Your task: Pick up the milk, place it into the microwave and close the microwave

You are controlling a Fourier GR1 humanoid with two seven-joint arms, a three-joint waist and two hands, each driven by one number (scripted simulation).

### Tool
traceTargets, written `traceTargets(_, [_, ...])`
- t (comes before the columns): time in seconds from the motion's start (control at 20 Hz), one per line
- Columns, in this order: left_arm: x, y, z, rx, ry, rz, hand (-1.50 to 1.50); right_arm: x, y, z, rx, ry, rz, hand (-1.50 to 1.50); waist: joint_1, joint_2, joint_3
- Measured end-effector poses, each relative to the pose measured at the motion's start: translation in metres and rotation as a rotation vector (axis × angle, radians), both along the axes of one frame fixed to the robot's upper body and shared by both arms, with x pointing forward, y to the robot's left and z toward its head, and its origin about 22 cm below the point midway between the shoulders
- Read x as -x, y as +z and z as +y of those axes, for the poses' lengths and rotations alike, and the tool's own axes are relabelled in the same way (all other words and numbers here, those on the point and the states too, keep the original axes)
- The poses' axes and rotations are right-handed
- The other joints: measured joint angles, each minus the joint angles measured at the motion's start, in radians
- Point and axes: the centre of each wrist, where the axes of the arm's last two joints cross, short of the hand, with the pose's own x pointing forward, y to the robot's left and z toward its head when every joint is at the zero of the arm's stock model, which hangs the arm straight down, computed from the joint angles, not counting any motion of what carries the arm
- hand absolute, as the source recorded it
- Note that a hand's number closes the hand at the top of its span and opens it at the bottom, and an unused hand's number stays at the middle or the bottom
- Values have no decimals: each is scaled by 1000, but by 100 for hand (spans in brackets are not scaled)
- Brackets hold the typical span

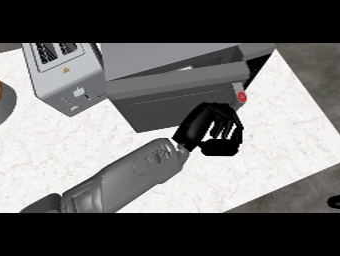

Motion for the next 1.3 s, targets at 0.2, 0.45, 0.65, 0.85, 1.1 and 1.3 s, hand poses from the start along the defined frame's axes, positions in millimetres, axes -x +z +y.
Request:
traceTargets(0.2, [-10, 12, -4, 10, 31, -11, 150, -9, 11, 2, -1, 41, -13, -150, -23, 7, 1])
traceTargets(0.45, [-23, 21, 0, 14, 80, -19, 150, -20, 24, 7, 1, 105, -26, -150, -43, 14, 2])
traceTargets(0.65, [-29, 28, 3, 32, 100, -42, 150, -27, 32, 13, 0, 170, -23, -150, -52, 16, 3])
traceTargets(0.85, [-32, 29, 6, 42, 127, -49, 150, -32, 41, 18, 21, 233, -10, -150, -64, 18, 3])
traceTargets(1.1, [-33, 29, 4, 44, 143, -43, 150, -41, 65, 32, 105, 363, -34, 150, -73, 17, 3])
traceTargets(1.3, [-34, 28, 6, 43, 156, -42, 150, -46, 84, 49, 166, 478, -62, 150, -80, 14, 3])
